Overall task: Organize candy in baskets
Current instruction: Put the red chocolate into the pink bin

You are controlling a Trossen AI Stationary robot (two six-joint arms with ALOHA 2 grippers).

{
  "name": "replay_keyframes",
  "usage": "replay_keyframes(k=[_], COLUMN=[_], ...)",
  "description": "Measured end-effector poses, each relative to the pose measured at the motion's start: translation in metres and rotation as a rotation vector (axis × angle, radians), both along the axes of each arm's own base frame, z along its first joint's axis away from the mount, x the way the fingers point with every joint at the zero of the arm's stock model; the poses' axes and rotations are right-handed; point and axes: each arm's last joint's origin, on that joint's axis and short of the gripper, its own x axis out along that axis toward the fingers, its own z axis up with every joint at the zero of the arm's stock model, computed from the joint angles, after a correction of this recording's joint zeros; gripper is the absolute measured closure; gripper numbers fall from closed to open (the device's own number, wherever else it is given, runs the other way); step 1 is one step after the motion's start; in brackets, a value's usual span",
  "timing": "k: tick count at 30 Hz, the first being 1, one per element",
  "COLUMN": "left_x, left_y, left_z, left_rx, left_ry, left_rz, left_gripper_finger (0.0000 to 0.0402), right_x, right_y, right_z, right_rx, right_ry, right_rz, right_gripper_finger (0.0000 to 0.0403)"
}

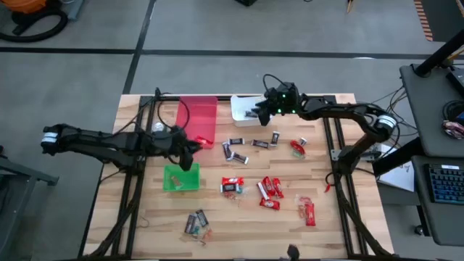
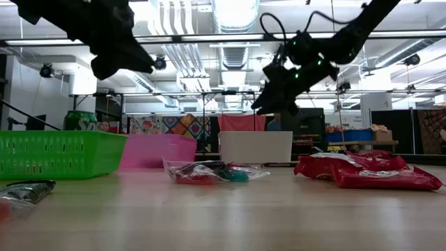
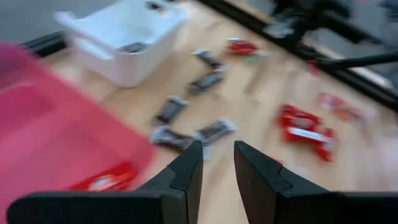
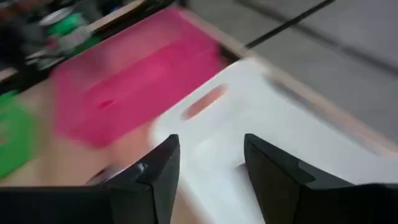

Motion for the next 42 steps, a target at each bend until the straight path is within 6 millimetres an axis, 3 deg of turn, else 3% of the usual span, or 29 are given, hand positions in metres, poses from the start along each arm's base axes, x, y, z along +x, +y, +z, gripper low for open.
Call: replay_keyframes(k=[10,16,21,31,42], left_x=[0.021,0.036,0.047,0.068,0.086], left_y=[-0.038,-0.051,-0.058,-0.069,-0.074], left_z=[-0.016,-0.031,-0.036,-0.032,-0.011], left_rx=[-0.036,-0.074,-0.079,-0.071,0.006], left_ry=[0.014,0.033,0.018,0.028,0.045], left_rz=[-0.129,-0.147,-0.163,-0.181,-0.224], left_gripper_finger=[0.0326,0.0326,0.0326,0.0326,0.0326], right_x=[0.004,0.011,0.015,0.002,-0.044], right_y=[0.078,0.123,0.15,0.171,0.162], right_z=[0.02,0.02,0.016,0.001,-0.015], right_rx=[0.166,0.205,0.224,0.349,0.187], right_ry=[0.117,0.187,0.229,0.453,0.957], right_rz=[0.185,0.323,0.404,0.386,-0.062], right_gripper_finger=[0.0255,0.0265,0.0265,0.0262,0.0237])
